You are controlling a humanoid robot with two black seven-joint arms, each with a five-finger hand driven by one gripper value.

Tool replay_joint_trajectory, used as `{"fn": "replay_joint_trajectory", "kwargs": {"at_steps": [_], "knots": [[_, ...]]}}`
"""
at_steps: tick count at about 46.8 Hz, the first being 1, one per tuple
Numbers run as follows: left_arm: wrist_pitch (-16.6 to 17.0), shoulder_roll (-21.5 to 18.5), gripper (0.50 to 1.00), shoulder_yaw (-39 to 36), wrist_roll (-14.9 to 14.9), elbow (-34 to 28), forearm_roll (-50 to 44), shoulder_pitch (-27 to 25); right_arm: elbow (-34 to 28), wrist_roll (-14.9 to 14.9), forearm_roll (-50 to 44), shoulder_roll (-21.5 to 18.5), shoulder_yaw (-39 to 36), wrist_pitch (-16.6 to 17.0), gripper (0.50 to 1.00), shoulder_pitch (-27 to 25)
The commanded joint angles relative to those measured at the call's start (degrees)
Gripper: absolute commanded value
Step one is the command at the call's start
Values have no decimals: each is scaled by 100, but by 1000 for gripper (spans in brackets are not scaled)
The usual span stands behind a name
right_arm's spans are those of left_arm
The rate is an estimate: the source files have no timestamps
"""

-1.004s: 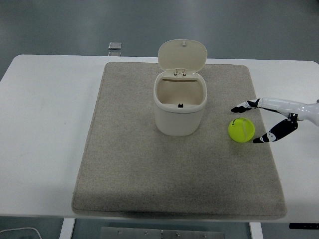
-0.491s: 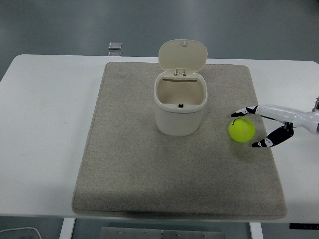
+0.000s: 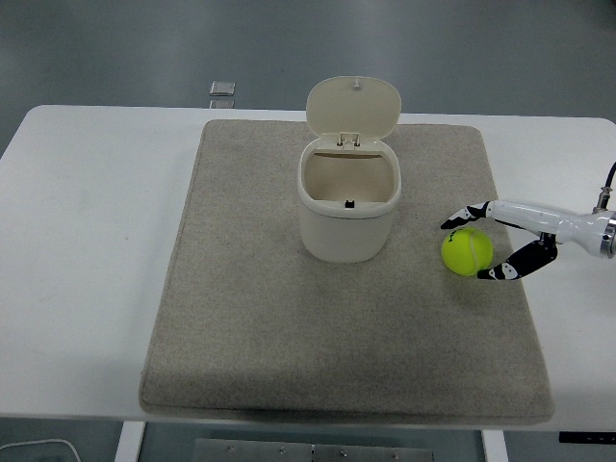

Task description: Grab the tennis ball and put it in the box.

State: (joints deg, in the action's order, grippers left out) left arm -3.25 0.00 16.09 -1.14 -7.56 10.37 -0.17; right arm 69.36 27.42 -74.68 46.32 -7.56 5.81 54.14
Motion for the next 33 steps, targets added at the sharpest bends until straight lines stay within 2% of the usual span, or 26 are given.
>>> {"fn": "replay_joint_trajectory", "kwargs": {"at_steps": [1, 26, 30, 33], "knots": [[0, 0, 992, 0, 0, 0, 0, 0, -46, 0, -12, 0, 1, 8, 832, 0], [0, 0, 992, 0, 0, 0, 0, 0, -55, 9, -3, -80, 9, 17, 827, 0], [0, 0, 992, 0, 0, 0, 0, 0, -55, 9, -12, -80, 9, 17, 778, 0], [0, 0, 992, 0, 0, 0, 0, 0, -55, 9, -12, -88, 9, 17, 762, 0]]}}
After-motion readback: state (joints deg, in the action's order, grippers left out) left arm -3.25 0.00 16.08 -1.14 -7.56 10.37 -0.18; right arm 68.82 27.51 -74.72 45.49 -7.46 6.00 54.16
